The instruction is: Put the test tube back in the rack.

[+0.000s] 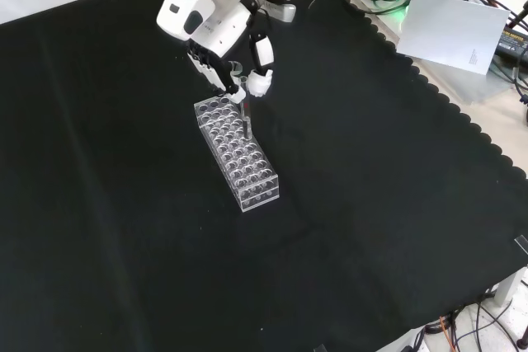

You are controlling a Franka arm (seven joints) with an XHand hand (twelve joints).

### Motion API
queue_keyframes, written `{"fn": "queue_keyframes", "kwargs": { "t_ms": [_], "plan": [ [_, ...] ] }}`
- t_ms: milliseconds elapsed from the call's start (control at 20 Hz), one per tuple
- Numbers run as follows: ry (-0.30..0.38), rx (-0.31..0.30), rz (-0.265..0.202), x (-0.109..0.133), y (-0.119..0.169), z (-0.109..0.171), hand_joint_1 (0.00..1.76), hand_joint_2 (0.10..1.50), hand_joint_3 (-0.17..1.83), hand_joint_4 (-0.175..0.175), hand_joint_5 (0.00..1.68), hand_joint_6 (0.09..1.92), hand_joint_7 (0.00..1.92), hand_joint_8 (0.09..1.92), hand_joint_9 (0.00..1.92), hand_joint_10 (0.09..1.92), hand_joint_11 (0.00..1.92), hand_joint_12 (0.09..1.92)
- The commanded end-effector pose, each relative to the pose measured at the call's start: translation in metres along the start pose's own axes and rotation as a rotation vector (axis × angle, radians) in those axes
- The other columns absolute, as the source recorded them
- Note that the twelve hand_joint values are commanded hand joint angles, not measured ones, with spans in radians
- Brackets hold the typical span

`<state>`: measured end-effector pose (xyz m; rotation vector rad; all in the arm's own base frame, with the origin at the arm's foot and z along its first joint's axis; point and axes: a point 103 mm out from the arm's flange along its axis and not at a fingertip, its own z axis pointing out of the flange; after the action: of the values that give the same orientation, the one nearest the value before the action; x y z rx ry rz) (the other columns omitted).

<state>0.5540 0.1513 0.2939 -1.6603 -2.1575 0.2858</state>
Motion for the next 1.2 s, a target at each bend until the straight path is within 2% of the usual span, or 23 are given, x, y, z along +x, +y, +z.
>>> {"fn": "queue_keyframes", "kwargs": {
  "t_ms": [50,300,1200],
  "plan": [
    [-0.017,0.022,0.008,-0.008,0.003,0.01,1.34,0.6,0.68,-0.175,1.46,0.09,1.46,0.59,1.65,0.63,1.4,1.0],
    [-0.011,0.042,0.022,-0.014,0.007,0.018,1.34,0.6,0.68,-0.175,1.46,0.09,1.46,0.59,1.65,0.63,1.4,1.0],
    [0.013,0.049,0.02,-0.023,0.015,0.024,1.34,0.6,0.68,-0.175,1.46,0.09,1.46,0.59,1.65,0.63,1.4,1.0]
  ]
}}
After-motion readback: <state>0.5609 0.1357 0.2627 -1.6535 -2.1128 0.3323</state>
